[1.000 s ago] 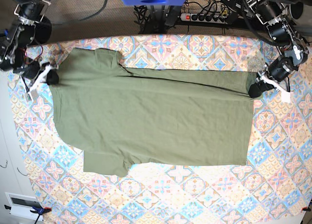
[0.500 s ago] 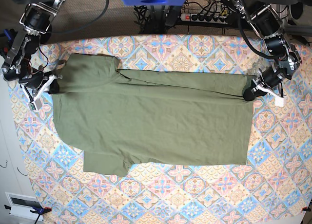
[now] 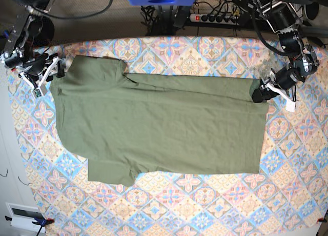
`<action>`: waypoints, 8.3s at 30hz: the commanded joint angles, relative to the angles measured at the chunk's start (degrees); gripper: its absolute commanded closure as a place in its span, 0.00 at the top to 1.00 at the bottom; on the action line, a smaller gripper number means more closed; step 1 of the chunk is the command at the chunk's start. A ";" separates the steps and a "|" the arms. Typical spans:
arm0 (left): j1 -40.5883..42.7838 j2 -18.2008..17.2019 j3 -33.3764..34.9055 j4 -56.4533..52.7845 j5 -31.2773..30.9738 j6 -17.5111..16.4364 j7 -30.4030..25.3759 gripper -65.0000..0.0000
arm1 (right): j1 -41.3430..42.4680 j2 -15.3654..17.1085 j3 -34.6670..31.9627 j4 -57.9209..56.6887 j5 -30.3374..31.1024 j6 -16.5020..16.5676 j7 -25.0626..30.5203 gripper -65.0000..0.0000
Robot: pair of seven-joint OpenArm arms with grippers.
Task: Layout the t-shirt on the table in an organized manner, then fold the t-shirt properly
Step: 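Drag the shoulder edge with both grippers toward the shirt's middle, then release the shirt with the right gripper and raise it, then lower the right gripper and pinch the shirt's shoulder edge, then drag the pinched shoulder with the right gripper toward the shirt's middle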
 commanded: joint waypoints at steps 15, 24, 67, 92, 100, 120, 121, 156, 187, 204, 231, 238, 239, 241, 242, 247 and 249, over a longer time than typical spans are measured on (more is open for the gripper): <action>2.89 -1.27 -0.41 2.44 -1.50 -0.28 -1.00 0.39 | -2.20 1.01 -6.23 -3.41 1.02 0.14 1.50 0.41; 3.07 -1.36 -0.41 2.44 -1.50 -0.37 -1.00 0.38 | -2.11 1.01 -10.63 -5.35 1.11 0.14 1.76 0.40; 3.07 -1.10 -0.14 2.44 -1.33 -0.46 -1.00 0.38 | -4.57 1.28 -7.20 9.16 0.40 0.14 -1.32 0.44; 2.98 -1.01 -0.05 2.44 -1.33 -0.46 -1.00 0.38 | -1.67 4.44 -32.69 9.07 -17.27 0.14 4.84 0.44; 2.89 -1.01 -0.05 2.44 -1.33 -0.46 -1.00 0.38 | -1.67 4.35 -35.33 9.07 -22.98 0.14 5.36 0.38; 2.98 -1.01 -0.05 2.44 -1.42 -0.46 -1.00 0.38 | -1.67 4.27 -22.32 10.30 -17.88 0.14 5.54 0.08; 2.98 -1.01 -0.05 2.44 -1.42 -0.46 -1.00 0.38 | -1.58 4.27 -20.74 10.30 -16.21 0.14 5.54 0.08; 2.71 -0.92 -0.05 2.44 -1.42 -0.46 -1.00 0.39 | -0.88 4.62 -24.61 12.85 -9.27 0.14 -0.61 0.48; 2.63 -0.83 -0.05 2.44 -1.42 -0.46 -1.00 0.38 | 4.31 4.27 -39.02 5.47 -19.02 0.14 4.84 0.21; 2.89 -0.83 -0.05 2.44 -1.42 -0.46 -1.00 0.38 | 9.06 4.44 -25.13 9.07 -18.85 0.14 4.40 0.03; 2.80 -0.83 0.03 2.44 -1.42 -0.54 -1.00 0.39 | 16.53 2.24 -32.26 0.37 -19.38 0.14 4.75 0.30; 2.80 -0.83 0.03 2.44 -1.42 -0.54 -1.00 0.39 | 15.56 2.24 -25.75 5.56 -19.38 0.14 4.75 0.42; 2.80 -0.83 0.03 2.44 -1.42 -0.54 -1.00 0.39 | 15.56 2.24 -25.13 6.08 -19.38 0.14 4.75 0.42; 2.71 -0.92 0.03 2.44 -1.42 -0.54 -1.00 0.39 | 15.65 2.07 -23.64 6.35 -19.38 0.14 4.84 0.42; 2.71 -0.92 0.03 2.44 -1.42 -0.54 -1.00 0.39 | 15.82 1.98 -22.94 6.08 -19.38 0.14 4.84 0.42; 2.63 -1.19 -0.14 2.53 -1.77 -0.54 -1.00 0.39 | 16.09 -0.39 -23.02 5.47 -19.38 0.14 6.07 0.42; 2.54 -1.19 -0.14 2.53 -2.56 -0.54 -1.00 0.39 | 16.09 -2.33 -23.02 3.27 -19.38 0.14 7.83 0.42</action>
